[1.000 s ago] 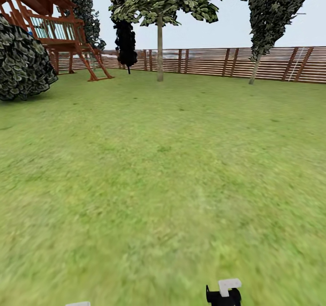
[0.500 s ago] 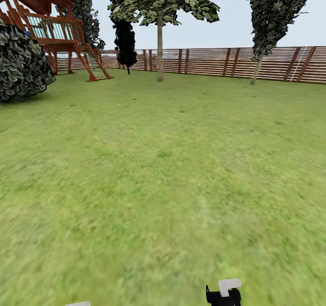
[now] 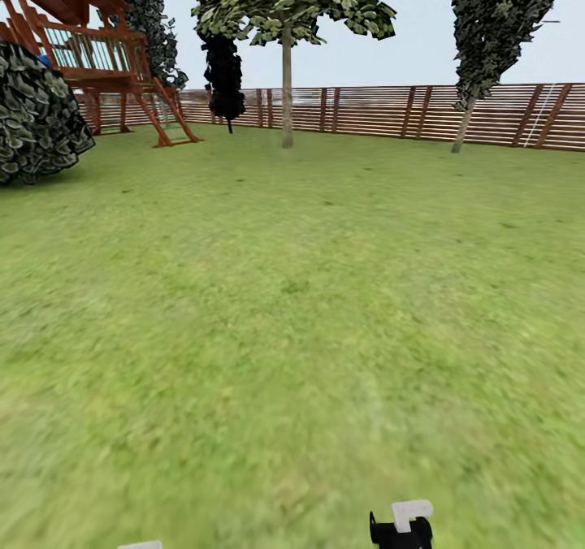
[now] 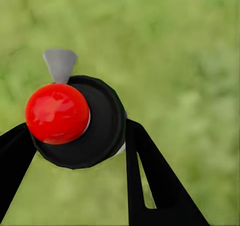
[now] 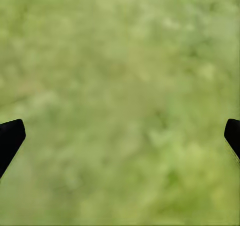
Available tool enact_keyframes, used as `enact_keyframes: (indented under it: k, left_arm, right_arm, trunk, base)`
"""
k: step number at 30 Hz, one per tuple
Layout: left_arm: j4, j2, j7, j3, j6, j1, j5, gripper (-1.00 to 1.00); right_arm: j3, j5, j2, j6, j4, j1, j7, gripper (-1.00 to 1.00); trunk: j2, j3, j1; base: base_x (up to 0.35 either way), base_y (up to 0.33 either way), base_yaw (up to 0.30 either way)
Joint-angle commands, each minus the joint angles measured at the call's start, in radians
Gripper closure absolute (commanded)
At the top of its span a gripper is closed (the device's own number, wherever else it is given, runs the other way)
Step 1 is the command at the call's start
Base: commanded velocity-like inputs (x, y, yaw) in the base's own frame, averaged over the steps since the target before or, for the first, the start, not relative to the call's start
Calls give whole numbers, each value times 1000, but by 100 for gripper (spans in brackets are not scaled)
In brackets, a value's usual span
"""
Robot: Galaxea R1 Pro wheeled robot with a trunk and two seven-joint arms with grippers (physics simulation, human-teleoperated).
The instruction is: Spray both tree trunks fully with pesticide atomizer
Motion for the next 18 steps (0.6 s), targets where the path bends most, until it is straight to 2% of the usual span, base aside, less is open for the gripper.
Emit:
enact_keyframes:
  k: [1, 18]
  left_arm:
    - [1, 0, -5, 5, -3, -1, 7, 100]
    - [1, 0, -5, 5, -3, -1, 7, 100]
  right_arm:
    - [-8, 11, 0, -2, 1, -1, -5, -100]
    - [-8, 12, -5, -2, 1, 1, -5, -100]
  trunk:
    - [0, -1, 0]
    - [0, -1, 0]
  base:
    - [338, 0, 0]
    - [338, 0, 0]
